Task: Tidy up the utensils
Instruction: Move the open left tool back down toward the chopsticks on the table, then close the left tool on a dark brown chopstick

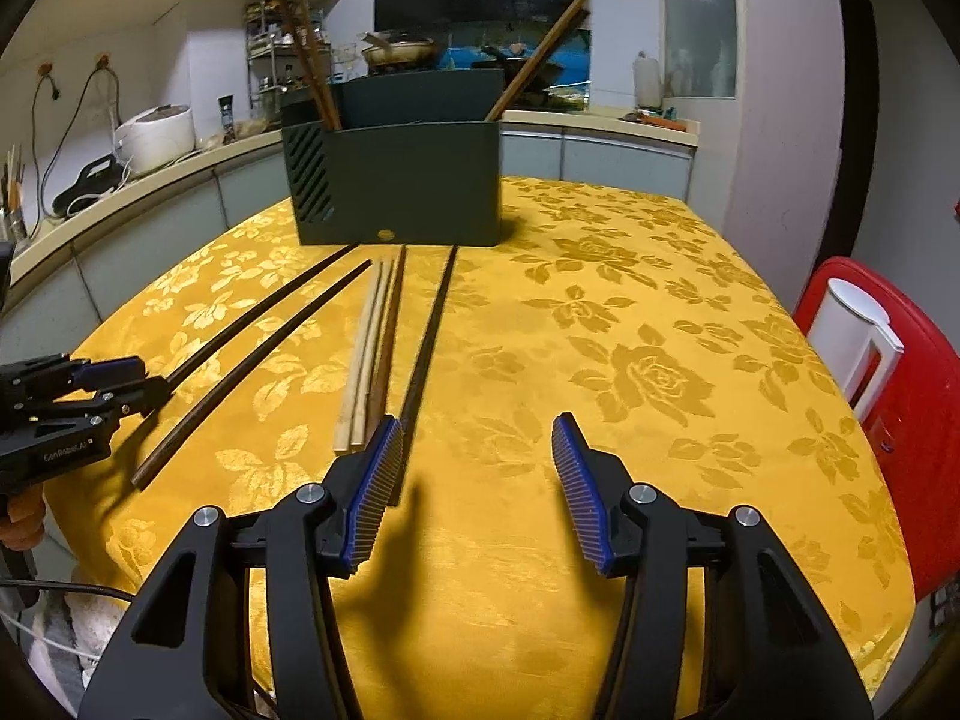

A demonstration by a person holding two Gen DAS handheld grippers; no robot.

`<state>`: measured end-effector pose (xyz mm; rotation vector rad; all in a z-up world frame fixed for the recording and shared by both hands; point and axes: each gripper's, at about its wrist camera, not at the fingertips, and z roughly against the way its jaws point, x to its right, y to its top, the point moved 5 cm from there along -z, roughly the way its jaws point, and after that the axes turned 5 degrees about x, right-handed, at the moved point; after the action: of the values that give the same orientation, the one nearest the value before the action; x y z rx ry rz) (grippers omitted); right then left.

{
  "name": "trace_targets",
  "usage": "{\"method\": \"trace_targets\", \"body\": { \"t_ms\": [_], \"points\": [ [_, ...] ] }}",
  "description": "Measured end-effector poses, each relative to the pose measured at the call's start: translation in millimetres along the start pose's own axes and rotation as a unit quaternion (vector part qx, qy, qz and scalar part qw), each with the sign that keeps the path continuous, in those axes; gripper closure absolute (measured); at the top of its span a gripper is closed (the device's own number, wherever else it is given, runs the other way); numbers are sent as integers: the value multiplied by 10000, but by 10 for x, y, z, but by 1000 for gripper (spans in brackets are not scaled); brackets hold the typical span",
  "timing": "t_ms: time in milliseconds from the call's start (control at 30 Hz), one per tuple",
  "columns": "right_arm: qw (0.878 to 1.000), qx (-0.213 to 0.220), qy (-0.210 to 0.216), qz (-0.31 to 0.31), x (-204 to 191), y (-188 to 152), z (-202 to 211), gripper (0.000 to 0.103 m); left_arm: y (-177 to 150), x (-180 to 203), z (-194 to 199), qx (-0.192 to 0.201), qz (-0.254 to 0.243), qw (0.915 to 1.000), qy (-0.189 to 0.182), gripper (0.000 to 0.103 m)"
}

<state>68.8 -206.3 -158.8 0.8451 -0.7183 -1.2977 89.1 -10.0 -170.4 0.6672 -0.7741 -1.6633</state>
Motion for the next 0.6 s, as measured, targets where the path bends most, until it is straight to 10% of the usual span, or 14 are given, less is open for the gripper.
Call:
{"method": "trace_targets", "body": {
  "t_ms": [600],
  "points": [
    [9989, -387, -115, 228, -70, -81, -176, 64, -2, 8, 19, 30, -64, 10000, 15, 65]
  ]
}}
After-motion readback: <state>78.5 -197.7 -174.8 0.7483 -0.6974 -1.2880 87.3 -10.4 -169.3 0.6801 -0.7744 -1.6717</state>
